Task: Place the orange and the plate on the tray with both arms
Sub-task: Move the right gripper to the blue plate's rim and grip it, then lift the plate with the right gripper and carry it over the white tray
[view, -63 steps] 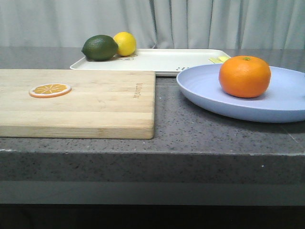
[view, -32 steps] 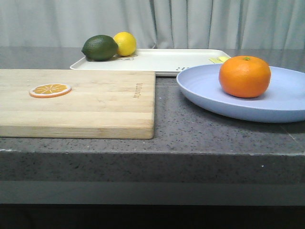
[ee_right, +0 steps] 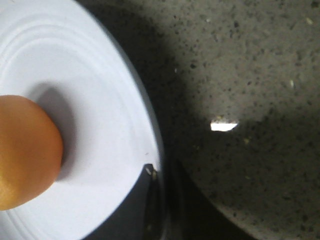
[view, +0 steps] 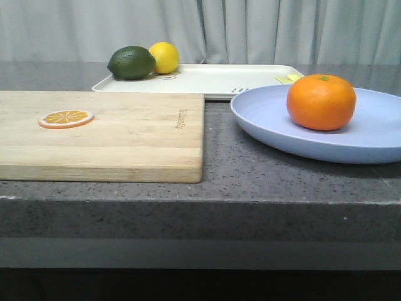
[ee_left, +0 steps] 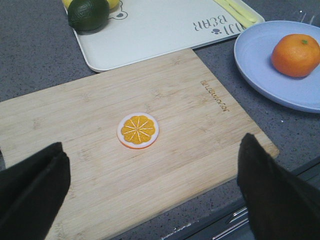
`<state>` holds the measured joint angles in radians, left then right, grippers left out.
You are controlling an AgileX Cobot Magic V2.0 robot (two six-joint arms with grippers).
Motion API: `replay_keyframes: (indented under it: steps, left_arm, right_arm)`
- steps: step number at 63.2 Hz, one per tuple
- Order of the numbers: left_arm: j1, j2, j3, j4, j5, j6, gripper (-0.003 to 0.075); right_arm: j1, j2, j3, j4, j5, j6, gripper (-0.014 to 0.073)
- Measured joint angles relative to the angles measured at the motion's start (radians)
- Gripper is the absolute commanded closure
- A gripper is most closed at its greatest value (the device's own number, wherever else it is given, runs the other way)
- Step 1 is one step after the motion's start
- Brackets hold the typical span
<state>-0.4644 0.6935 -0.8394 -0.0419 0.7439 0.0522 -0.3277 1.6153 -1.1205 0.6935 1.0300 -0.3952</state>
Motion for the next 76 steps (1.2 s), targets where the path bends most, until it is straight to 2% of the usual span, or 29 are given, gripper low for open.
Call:
replay_keyframes:
  steps: [33, 48, 64, 76]
  left_arm:
    - [0.000, 0.000, 0.000, 0.000, 0.000, 0.000, 0.0060]
    - [0.000, 0.000, 0.000, 0.000, 0.000, 0.000, 0.0060]
    - [0.000, 0.000, 0.000, 0.000, 0.000, 0.000, 0.0060]
    - [0.000, 0.000, 0.000, 0.000, 0.000, 0.000, 0.0060]
  right_arm:
    - [0.000, 0.000, 0.000, -0.002, 0.011, 0.006, 0.0653]
    - [0.002, 0.000, 0.000, 0.063, 0.063, 0.022, 0.0653]
    - [0.077, 0.000, -0.036, 0.069, 0.034, 0.090, 0.0653]
    - [0.167, 0.012, -0.198, 0.009, 0.020, 0.217, 0.0653]
